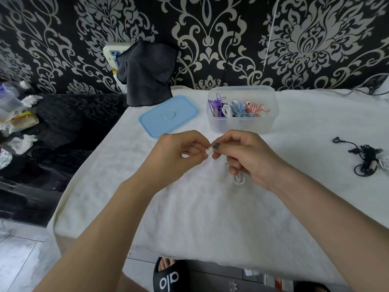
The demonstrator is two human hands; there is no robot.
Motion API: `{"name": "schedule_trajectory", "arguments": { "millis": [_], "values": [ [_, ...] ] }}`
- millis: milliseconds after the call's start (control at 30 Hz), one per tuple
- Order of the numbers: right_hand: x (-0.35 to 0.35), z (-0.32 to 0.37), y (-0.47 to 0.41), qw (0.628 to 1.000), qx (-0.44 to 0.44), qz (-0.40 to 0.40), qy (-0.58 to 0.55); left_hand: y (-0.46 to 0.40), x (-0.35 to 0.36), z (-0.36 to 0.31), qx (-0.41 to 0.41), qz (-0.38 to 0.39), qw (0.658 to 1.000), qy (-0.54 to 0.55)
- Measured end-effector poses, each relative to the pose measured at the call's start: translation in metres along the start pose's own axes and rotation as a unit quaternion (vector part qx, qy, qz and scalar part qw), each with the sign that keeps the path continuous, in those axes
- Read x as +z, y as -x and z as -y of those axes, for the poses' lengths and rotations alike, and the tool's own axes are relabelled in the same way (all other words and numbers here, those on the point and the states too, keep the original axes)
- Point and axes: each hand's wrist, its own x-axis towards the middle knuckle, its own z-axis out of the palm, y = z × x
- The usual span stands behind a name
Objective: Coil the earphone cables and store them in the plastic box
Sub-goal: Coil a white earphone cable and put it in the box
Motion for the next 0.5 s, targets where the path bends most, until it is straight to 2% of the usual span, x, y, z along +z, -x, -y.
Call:
{"name": "schedule_trajectory", "arguments": {
  "millis": [267,500],
  "values": [
    [0.0012,0.0032,0.0014,0.999,0.014,0.018,-0.041,-0.0012,-0.0017,-0.0031,0.003,-0.007,1.000,0.028],
    [-0.0036,0.0048,-0.0009,0.992,0.062,0.042,-0.103,-0.0012,-0.0026,-0.0067,0.008,0.006,0.998,0.069]
  ]
}}
